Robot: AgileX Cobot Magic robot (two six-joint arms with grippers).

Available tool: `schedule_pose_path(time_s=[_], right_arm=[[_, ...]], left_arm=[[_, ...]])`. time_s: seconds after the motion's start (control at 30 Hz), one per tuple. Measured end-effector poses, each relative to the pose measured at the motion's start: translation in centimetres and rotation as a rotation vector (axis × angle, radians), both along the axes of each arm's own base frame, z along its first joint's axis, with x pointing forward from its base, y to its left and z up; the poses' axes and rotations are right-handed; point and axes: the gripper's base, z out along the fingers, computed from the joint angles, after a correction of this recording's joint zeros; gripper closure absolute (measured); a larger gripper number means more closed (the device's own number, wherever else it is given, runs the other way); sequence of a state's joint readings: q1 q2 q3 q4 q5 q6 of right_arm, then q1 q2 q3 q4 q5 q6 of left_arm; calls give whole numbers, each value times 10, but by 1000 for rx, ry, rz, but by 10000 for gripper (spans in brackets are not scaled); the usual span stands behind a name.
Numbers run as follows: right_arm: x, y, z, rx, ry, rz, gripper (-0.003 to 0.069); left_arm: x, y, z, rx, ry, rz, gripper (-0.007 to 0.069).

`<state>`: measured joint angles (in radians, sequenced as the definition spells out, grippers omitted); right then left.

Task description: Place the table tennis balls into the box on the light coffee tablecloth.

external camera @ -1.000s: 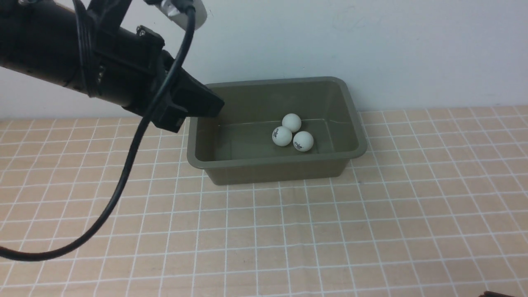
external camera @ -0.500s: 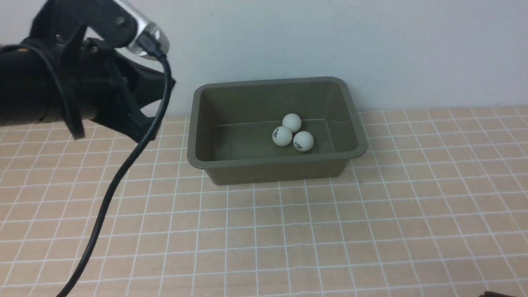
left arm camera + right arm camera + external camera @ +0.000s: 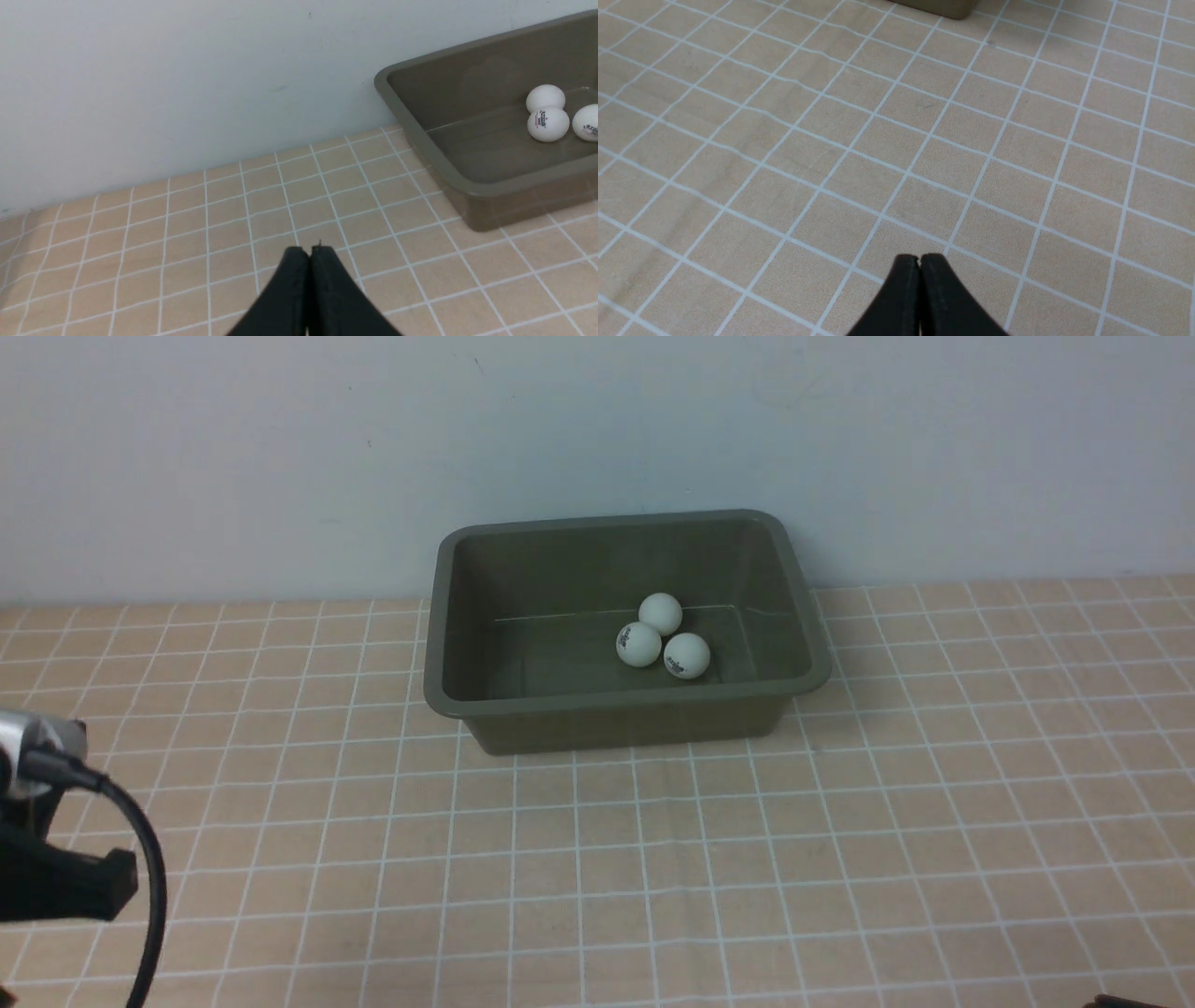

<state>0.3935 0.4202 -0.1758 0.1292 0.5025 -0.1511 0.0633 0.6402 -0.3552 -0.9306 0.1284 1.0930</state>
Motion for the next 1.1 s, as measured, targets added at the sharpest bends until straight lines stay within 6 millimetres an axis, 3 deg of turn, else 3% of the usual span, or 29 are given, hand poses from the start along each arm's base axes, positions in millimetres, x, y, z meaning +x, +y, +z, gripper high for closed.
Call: schedule_pose_path(time_s=[0.13, 0.4, 0.6, 0.8, 1.1], right_arm=[[0, 0, 0, 0, 0, 0, 674], [0, 0, 0, 0, 0, 0, 674], [0, 0, 0, 0, 0, 0, 674], [0, 0, 0, -4, -2, 3, 674], [0, 0, 0, -9, -4, 6, 674]], left_arm=[[-11, 0, -8, 0, -16, 5, 683], [-13, 0, -13, 77, -10, -16, 683], [-22, -5, -19, 210, 56, -109, 683], [-46, 1, -51, 113, 194, -7, 683], [-72, 12, -102, -99, 118, 227, 683]])
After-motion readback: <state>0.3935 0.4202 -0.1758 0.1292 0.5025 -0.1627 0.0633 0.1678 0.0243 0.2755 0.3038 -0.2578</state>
